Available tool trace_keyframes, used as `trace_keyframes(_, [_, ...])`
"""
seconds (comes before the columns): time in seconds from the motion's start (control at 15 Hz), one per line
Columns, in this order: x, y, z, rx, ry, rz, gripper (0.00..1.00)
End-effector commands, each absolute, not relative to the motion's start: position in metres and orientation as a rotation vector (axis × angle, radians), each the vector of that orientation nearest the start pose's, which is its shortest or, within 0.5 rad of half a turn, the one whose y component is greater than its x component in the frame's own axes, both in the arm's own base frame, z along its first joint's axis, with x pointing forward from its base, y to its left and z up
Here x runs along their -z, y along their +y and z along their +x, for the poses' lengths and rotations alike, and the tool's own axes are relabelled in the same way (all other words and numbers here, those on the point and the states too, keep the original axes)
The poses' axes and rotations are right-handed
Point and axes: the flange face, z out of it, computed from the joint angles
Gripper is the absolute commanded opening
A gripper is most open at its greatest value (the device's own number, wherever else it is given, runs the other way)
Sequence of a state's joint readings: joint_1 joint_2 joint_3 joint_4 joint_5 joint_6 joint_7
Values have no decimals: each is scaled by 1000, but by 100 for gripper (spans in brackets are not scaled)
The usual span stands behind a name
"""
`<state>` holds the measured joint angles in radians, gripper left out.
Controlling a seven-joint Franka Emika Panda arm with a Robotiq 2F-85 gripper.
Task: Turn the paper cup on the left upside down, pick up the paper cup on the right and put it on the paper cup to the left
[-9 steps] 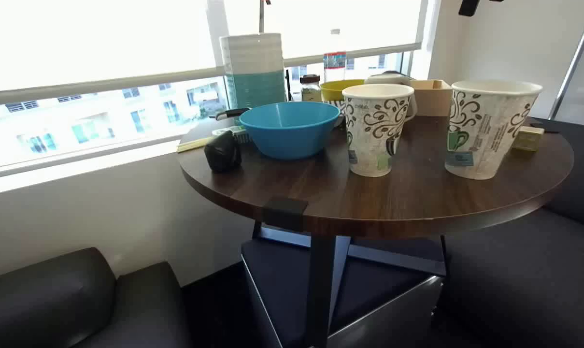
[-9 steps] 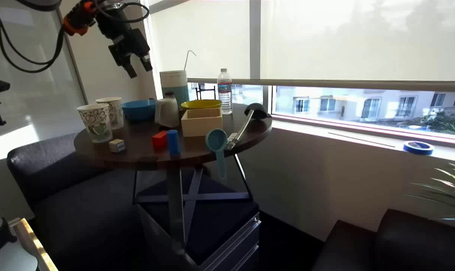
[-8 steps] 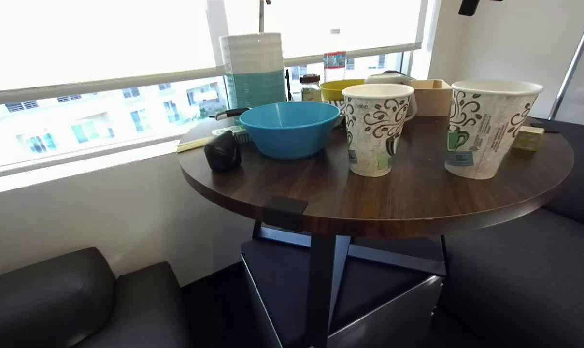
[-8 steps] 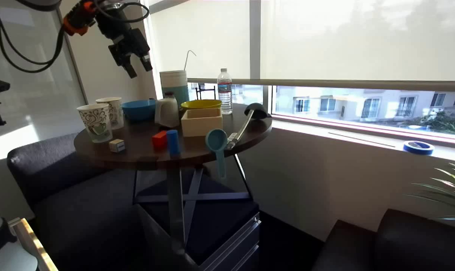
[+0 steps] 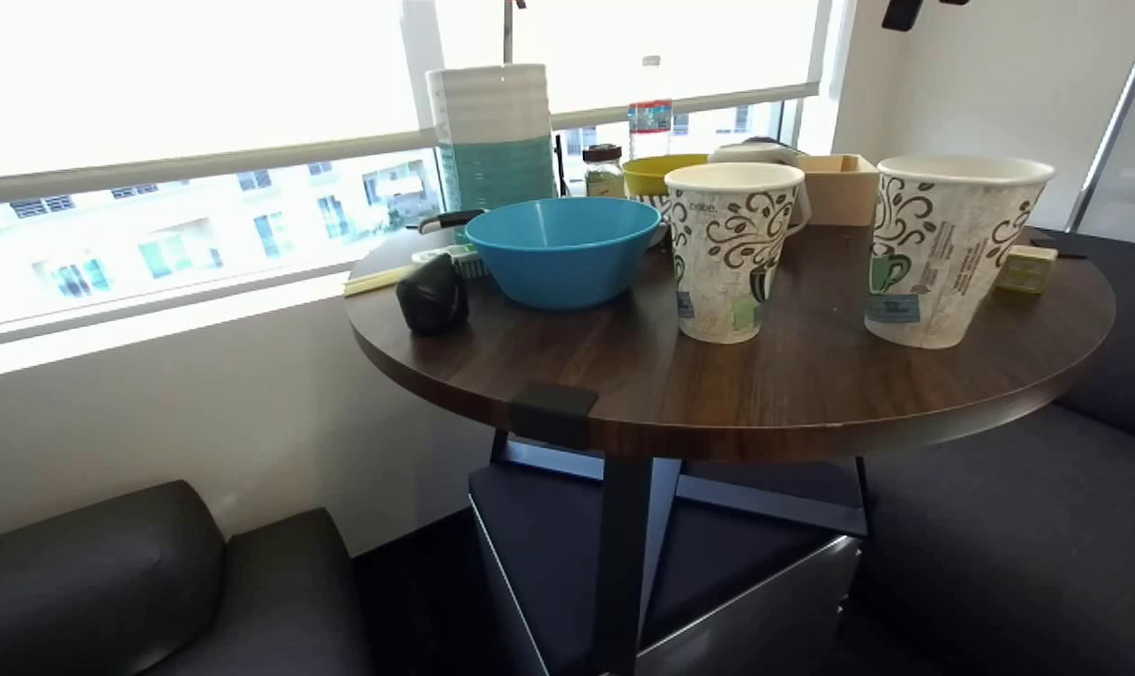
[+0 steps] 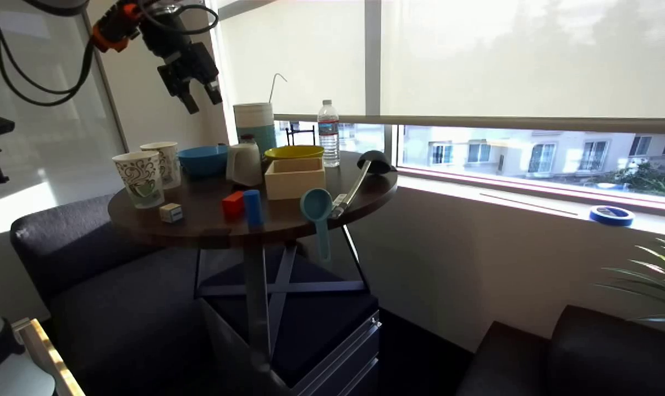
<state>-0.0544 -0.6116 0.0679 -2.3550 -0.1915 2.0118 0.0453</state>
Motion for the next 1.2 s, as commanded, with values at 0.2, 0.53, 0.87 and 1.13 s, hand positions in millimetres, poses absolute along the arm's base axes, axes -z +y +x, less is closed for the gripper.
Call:
trace_keyframes(0.2, [-559, 88, 401, 456, -282, -3024, 100])
trace_keyframes(0.53, [-517, 124, 398, 284, -395, -2967, 100])
trace_keyframes(0.87, [-481, 140, 403, 229, -477, -2972, 100])
trace_keyframes(1.13, [-474, 140, 410, 278, -492, -2980, 74])
